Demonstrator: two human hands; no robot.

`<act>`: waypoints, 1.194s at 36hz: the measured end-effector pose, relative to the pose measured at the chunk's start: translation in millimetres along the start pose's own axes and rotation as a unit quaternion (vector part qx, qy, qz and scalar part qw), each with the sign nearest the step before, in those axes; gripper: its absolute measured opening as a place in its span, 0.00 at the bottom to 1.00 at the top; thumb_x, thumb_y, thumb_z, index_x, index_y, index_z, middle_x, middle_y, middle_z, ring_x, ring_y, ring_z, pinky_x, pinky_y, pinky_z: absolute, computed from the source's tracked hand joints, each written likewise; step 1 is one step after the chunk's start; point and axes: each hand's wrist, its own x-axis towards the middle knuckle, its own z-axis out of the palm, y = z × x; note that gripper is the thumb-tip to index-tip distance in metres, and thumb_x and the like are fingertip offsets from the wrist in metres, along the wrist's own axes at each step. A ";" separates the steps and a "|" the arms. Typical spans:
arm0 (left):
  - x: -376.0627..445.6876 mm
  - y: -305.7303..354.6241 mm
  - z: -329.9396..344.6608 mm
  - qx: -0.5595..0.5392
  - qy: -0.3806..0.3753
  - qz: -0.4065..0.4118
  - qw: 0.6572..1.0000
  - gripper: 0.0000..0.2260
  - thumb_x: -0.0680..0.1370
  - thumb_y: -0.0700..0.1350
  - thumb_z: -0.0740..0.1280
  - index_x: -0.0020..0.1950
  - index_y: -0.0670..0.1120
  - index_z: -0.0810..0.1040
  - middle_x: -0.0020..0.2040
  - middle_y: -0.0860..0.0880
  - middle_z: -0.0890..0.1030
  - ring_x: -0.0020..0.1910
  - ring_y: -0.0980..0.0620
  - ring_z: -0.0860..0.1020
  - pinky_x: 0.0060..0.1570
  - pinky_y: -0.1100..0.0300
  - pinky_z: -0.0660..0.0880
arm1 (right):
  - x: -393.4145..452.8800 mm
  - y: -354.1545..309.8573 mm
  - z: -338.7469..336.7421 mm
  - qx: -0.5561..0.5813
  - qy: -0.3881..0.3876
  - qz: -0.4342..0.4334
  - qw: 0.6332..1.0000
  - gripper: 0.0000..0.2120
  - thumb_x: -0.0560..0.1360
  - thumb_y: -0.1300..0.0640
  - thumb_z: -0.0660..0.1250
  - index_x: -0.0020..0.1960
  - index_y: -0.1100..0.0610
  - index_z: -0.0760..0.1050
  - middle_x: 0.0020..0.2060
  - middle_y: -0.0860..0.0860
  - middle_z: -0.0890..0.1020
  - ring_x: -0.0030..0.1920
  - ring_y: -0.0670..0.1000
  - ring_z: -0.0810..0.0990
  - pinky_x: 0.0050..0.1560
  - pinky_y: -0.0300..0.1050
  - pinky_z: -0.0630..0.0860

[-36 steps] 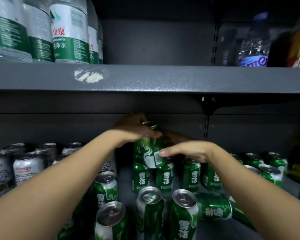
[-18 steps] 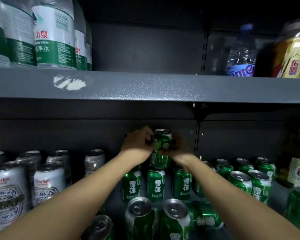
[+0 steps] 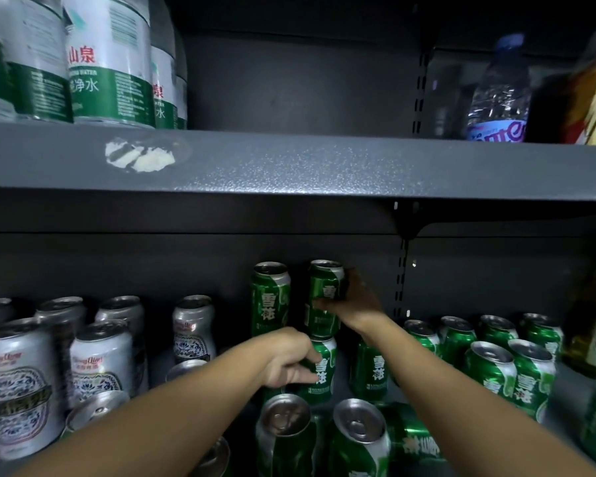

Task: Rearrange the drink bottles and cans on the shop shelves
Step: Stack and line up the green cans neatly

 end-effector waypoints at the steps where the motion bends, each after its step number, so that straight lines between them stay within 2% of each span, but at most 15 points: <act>1: 1.7 0.5 1.8 -0.010 0.000 -0.005 1.000 0.15 0.78 0.30 0.60 0.65 0.35 0.69 0.70 0.37 0.68 0.63 0.39 0.74 0.53 0.54 0.77 | -0.2 0.6 -2.1 0.013 -0.002 0.001 1.000 0.36 0.68 0.53 0.77 0.70 0.56 0.63 0.65 0.53 0.75 0.63 0.55 0.75 0.57 0.43 0.72; 8: 12.1 -2.4 4.5 -0.017 0.011 -0.019 1.000 0.20 0.78 0.30 0.61 0.70 0.36 0.67 0.71 0.38 0.67 0.60 0.42 0.75 0.54 0.55 0.76 | 0.6 2.3 1.2 -0.002 0.006 0.003 1.000 0.41 0.65 0.49 0.79 0.71 0.55 0.63 0.65 0.53 0.76 0.63 0.55 0.75 0.61 0.47 0.74; 13: 10.8 -9.4 5.5 -0.003 0.042 -0.014 0.999 0.22 0.76 0.32 0.64 0.70 0.39 0.67 0.72 0.38 0.67 0.68 0.39 0.69 0.39 0.62 0.76 | -2.0 -1.8 12.2 -0.052 0.005 0.001 0.999 0.44 0.65 0.43 0.77 0.72 0.54 0.59 0.67 0.53 0.74 0.64 0.56 0.75 0.61 0.49 0.74; 16: 12.1 -11.2 4.2 -0.010 0.029 -0.014 0.999 0.21 0.77 0.31 0.63 0.69 0.38 0.68 0.71 0.39 0.68 0.67 0.40 0.70 0.41 0.61 0.77 | -1.1 0.1 16.6 -0.050 -0.001 0.001 0.999 0.45 0.64 0.42 0.77 0.72 0.54 0.59 0.67 0.53 0.74 0.65 0.56 0.74 0.62 0.51 0.74; 20: 10.2 -16.0 3.9 -0.013 -0.024 -0.016 1.000 0.10 0.78 0.29 0.58 0.50 0.43 0.73 0.48 0.46 0.77 0.45 0.49 0.76 0.55 0.56 0.73 | 0.9 9.2 14.8 -0.013 -0.028 0.021 0.999 0.42 0.64 0.44 0.78 0.70 0.55 0.63 0.66 0.52 0.74 0.64 0.54 0.74 0.63 0.50 0.73; 22: 10.1 -15.6 2.4 -0.016 -0.030 -0.019 0.999 0.10 0.79 0.29 0.58 0.46 0.43 0.72 0.44 0.46 0.76 0.42 0.50 0.74 0.59 0.56 0.72 | -1.6 11.9 14.5 -0.012 -0.050 0.017 0.999 0.42 0.63 0.45 0.79 0.70 0.55 0.63 0.66 0.52 0.73 0.64 0.53 0.74 0.64 0.48 0.72; 25: 9.9 -13.9 -1.5 -0.003 -0.031 -0.023 0.999 0.11 0.79 0.31 0.58 0.60 0.39 0.73 0.61 0.43 0.75 0.60 0.47 0.74 0.66 0.54 0.67 | -0.5 16.3 15.4 -0.033 -0.072 0.022 0.997 0.43 0.64 0.45 0.78 0.72 0.54 0.61 0.68 0.52 0.71 0.66 0.54 0.72 0.66 0.49 0.69; 27: 5.2 -13.4 -2.4 0.011 -0.041 -0.027 0.999 0.10 0.80 0.33 0.58 0.59 0.41 0.72 0.64 0.43 0.73 0.67 0.46 0.69 0.68 0.53 0.64 | 0.8 18.4 14.0 -0.034 -0.077 0.024 0.996 0.44 0.64 0.45 0.78 0.73 0.54 0.61 0.69 0.53 0.70 0.67 0.54 0.71 0.67 0.51 0.69; 29: 1.5 -12.7 -3.1 0.032 -0.041 -0.031 0.998 0.07 0.80 0.34 0.58 0.47 0.44 0.71 0.51 0.45 0.74 0.55 0.48 0.73 0.66 0.54 0.67 | -1.2 17.9 10.2 -0.031 -0.090 0.032 0.995 0.44 0.66 0.45 0.77 0.73 0.54 0.59 0.70 0.53 0.69 0.68 0.55 0.70 0.68 0.51 0.68; 31: -2.8 -10.9 -3.6 0.075 -0.027 -0.030 0.996 0.03 0.80 0.36 0.60 0.51 0.42 0.71 0.45 0.45 0.72 0.42 0.51 0.73 0.55 0.56 0.74 | -4.7 16.3 5.2 -0.029 -0.100 0.038 0.994 0.44 0.68 0.42 0.74 0.75 0.55 0.57 0.72 0.52 0.66 0.70 0.55 0.68 0.70 0.49 0.66; 33: -9.8 -6.2 -3.8 0.155 -0.002 0.002 0.988 0.04 0.80 0.38 0.61 0.54 0.42 0.71 0.46 0.45 0.73 0.37 0.52 0.72 0.41 0.60 0.74 | -10.1 11.8 -1.8 -0.068 -0.070 0.035 0.995 0.47 0.65 0.28 0.66 0.73 0.55 0.61 0.70 0.54 0.69 0.68 0.57 0.70 0.67 0.51 0.69; 35: -19.5 1.7 -3.1 0.312 0.043 0.087 0.945 0.04 0.79 0.42 0.64 0.52 0.44 0.72 0.47 0.44 0.75 0.39 0.51 0.72 0.39 0.59 0.71 | -16.7 9.7 -10.9 -0.077 0.004 0.012 0.997 0.46 0.60 0.19 0.55 0.63 0.52 0.72 0.59 0.55 0.79 0.58 0.58 0.78 0.58 0.55 0.76; 37: -34.5 12.0 -2.6 0.427 0.057 0.191 0.882 0.10 0.78 0.50 0.67 0.54 0.46 0.73 0.49 0.47 0.77 0.45 0.51 0.74 0.46 0.59 0.71 | -21.3 15.2 -19.0 -0.022 0.076 0.003 0.997 0.35 0.66 0.23 0.53 0.54 0.51 0.73 0.51 0.56 0.82 0.51 0.60 0.81 0.51 0.57 0.78; 40: -66.9 21.1 8.8 0.470 -0.111 0.196 0.853 0.27 0.72 0.60 0.70 0.66 0.49 0.69 0.57 0.51 0.76 0.55 0.53 0.75 0.61 0.57 0.73 | -31.4 21.2 -33.8 -0.030 0.143 0.001 0.989 0.23 0.77 0.34 0.55 0.49 0.54 0.73 0.47 0.58 0.81 0.48 0.60 0.80 0.48 0.51 0.76; 43: -84.4 8.9 29.6 0.629 -0.133 0.213 0.736 0.34 0.65 0.62 0.75 0.67 0.54 0.68 0.61 0.54 0.74 0.58 0.53 0.73 0.60 0.54 0.73 | -37.3 35.2 -44.7 -0.017 0.165 -0.018 0.986 0.18 0.79 0.40 0.55 0.45 0.54 0.73 0.42 0.59 0.80 0.45 0.61 0.79 0.45 0.51 0.74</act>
